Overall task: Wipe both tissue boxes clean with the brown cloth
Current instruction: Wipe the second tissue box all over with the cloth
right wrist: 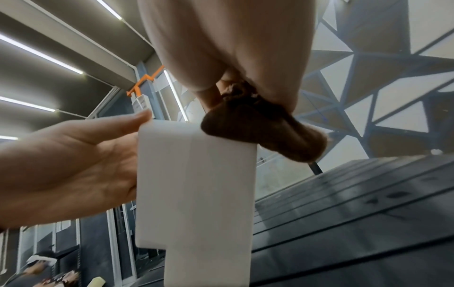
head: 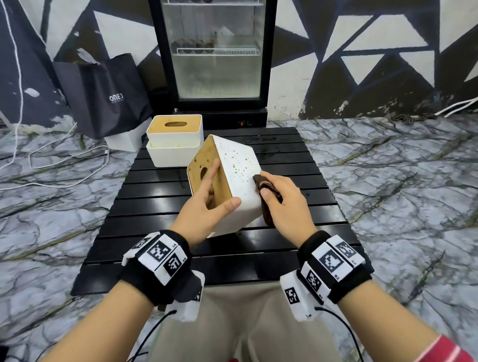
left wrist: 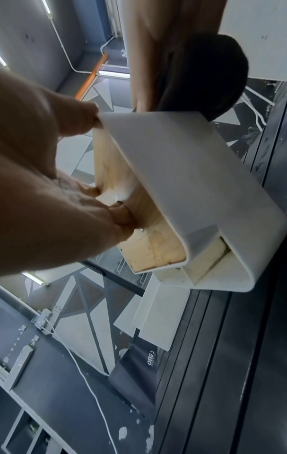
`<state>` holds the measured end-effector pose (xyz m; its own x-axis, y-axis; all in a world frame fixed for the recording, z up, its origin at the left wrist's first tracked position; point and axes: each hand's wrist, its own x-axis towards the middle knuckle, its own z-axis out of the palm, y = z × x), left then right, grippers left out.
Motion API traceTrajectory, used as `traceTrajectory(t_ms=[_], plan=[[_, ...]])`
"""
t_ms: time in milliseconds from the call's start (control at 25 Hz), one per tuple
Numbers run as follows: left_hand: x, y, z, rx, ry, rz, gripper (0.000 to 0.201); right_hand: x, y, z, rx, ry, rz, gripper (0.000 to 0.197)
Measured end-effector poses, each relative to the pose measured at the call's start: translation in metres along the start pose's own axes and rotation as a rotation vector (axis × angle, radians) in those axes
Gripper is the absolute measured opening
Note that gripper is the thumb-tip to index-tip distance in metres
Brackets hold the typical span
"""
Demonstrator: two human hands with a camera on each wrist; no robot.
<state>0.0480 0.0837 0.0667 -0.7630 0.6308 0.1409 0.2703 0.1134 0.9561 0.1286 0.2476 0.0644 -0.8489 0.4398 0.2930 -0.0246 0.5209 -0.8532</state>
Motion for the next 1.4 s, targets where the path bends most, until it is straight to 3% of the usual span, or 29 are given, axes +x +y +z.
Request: traceTrajectory(t_ms=[280, 480, 720, 880, 1120, 1400], plan=[[0.001, -0.002, -0.001, 0.05, -0.015, 0.005, 0.091, -0.011, -0.008, 0.014, -0.092, -0.002, -0.201, 0.034], [0.003, -0.002, -0.002, 0.046, -0.012, -0.001, 0.085, 0.003, -0.004, 0.01, -0.101, 0.023, -0.106, 0.034], [0.003, 0.002, -0.005, 0.014, -0.006, -0.008, 0.083, -0.011, -0.014, 0.02, -0.069, -0.018, -0.26, 0.034], [0.004, 0.0, -0.006, 0.026, -0.009, -0.004, 0.082, 0.0, -0.009, 0.014, -0.107, -0.006, -0.187, 0.034], [0.005, 0.002, -0.005, 0.015, -0.04, 0.008, 0.09, -0.003, -0.017, 0.021, -0.068, -0.046, -0.264, 0.035], [0.012, 0.002, -0.007, 0.13, -0.013, 0.029, 0.085, -0.006, 0.001, 0.011, -0.063, -0.018, -0.199, 0.035]])
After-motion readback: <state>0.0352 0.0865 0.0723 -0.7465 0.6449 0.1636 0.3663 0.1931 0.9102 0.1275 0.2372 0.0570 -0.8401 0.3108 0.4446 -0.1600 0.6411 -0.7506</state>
